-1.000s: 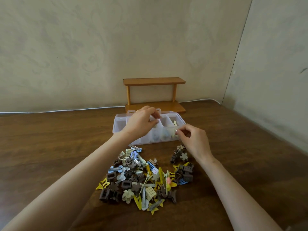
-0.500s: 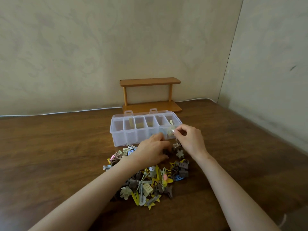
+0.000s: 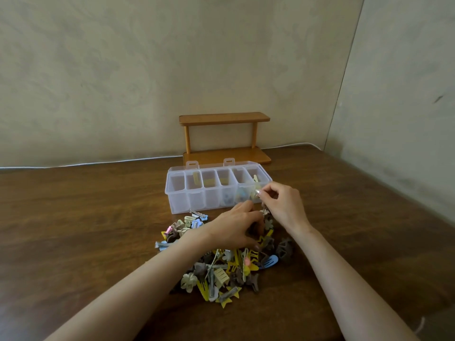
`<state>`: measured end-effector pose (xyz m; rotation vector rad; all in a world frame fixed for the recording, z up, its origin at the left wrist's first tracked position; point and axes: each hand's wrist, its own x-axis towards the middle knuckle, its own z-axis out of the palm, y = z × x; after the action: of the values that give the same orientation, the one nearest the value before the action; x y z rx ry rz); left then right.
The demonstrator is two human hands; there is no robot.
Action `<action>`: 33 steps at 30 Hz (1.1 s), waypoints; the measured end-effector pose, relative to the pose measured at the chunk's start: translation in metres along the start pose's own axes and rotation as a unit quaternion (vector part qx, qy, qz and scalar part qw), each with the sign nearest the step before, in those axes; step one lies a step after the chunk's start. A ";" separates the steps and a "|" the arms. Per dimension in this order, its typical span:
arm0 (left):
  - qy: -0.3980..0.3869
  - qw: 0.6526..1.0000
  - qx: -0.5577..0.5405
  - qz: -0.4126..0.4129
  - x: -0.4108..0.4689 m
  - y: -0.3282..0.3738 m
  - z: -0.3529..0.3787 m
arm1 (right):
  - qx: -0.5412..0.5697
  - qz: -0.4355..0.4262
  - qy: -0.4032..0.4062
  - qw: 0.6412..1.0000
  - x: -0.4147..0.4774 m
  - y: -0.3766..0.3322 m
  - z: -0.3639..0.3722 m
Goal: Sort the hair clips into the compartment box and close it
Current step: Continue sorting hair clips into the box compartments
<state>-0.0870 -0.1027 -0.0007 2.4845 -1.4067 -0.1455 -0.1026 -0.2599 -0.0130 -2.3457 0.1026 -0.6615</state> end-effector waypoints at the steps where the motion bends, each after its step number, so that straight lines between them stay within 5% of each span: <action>1: 0.000 1.000 -0.009 -0.004 0.000 0.000 0.000 | 0.001 0.000 0.000 1.000 0.000 0.000 0.000; 13: 0.103 0.992 -0.062 -0.041 -0.002 -0.013 -0.016 | 0.015 0.003 -0.009 1.000 -0.001 0.000 -0.001; 25: 0.323 0.937 -0.029 -0.129 0.000 -0.050 -0.063 | 0.024 -0.003 -0.019 1.000 -0.002 -0.005 -0.001; 33: 0.296 0.934 0.046 -0.194 0.034 -0.077 -0.068 | 0.033 -0.011 -0.016 0.999 -0.002 -0.003 -0.002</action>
<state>0.0090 -0.0809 0.0438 2.5352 -0.6846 0.5592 -0.1051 -0.2584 -0.0106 -2.2956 0.0398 -0.6280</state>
